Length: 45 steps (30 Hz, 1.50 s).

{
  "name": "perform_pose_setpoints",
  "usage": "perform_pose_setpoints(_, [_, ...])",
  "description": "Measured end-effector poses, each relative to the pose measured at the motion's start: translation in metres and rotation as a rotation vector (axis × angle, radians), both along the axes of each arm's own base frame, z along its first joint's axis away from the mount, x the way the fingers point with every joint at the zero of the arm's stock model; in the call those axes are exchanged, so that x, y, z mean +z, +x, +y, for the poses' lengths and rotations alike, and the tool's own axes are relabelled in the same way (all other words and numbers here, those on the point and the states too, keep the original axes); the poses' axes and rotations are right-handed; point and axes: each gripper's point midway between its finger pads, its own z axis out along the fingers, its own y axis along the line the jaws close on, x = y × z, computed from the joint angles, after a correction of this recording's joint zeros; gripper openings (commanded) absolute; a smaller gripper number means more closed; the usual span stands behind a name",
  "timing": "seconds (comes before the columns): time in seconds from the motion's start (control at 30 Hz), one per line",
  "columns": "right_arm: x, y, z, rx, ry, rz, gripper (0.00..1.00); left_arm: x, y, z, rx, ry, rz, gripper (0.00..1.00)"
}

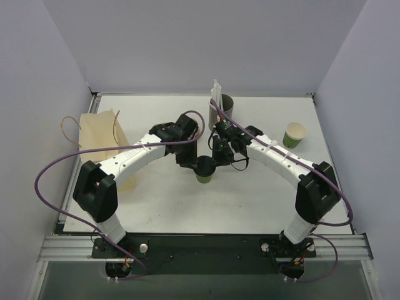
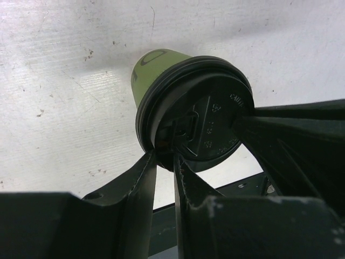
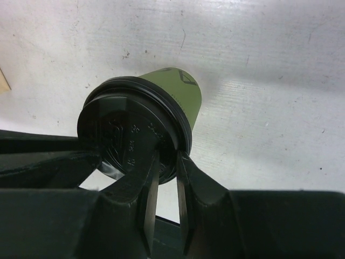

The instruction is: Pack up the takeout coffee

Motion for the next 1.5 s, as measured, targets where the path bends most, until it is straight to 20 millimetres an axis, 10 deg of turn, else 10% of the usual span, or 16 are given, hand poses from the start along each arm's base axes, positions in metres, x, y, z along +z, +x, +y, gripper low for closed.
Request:
perform_pose_setpoints(0.67, [0.006, -0.045, 0.0, -0.033, 0.022, 0.045, 0.24, 0.008, 0.042, -0.018, -0.117, 0.07, -0.086, 0.36])
perform_pose_setpoints(1.17, [0.053, 0.02, -0.029, -0.022, 0.045, -0.074, 0.28, 0.02, 0.03, -0.015, -0.107, 0.049, -0.049, 0.37])
perform_pose_setpoints(1.5, [0.02, 0.029, -0.021, 0.137, -0.031, -0.042, 0.27, 0.013, 0.014, -0.017, 0.015, -0.01, 0.007, 0.37])
